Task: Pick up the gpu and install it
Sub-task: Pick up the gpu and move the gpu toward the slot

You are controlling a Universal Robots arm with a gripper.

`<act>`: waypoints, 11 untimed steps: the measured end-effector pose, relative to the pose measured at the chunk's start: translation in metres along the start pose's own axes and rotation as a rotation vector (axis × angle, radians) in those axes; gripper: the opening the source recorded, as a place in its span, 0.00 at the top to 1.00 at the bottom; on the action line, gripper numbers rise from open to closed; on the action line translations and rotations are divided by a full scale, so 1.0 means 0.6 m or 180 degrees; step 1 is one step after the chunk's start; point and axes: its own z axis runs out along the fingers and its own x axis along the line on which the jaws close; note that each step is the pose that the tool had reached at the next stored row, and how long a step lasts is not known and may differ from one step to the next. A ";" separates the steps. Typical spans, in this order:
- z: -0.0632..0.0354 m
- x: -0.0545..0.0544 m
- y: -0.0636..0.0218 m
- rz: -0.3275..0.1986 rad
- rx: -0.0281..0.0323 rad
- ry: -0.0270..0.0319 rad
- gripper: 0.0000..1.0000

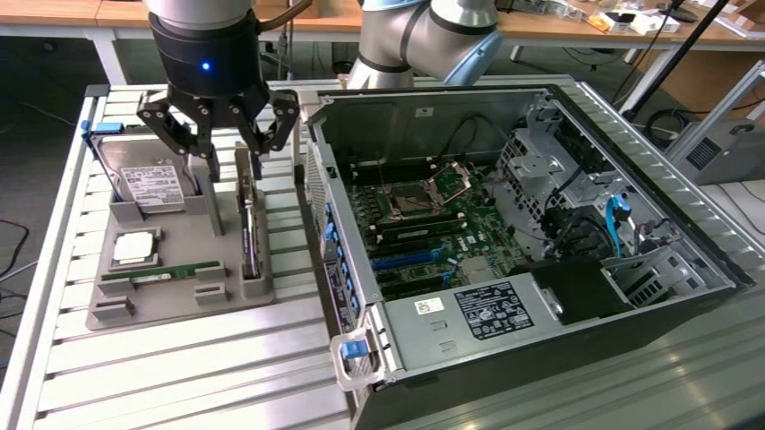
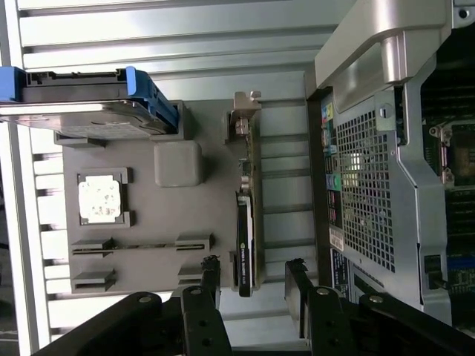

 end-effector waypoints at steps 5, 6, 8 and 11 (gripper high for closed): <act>0.003 0.000 0.000 0.0000 0.0000 0.0000 0.52; 0.004 0.000 0.000 0.0000 0.0000 0.0000 0.52; 0.004 0.000 0.000 0.0000 0.0000 0.0000 0.52; 0.005 0.000 0.000 0.0000 0.0000 0.0000 0.52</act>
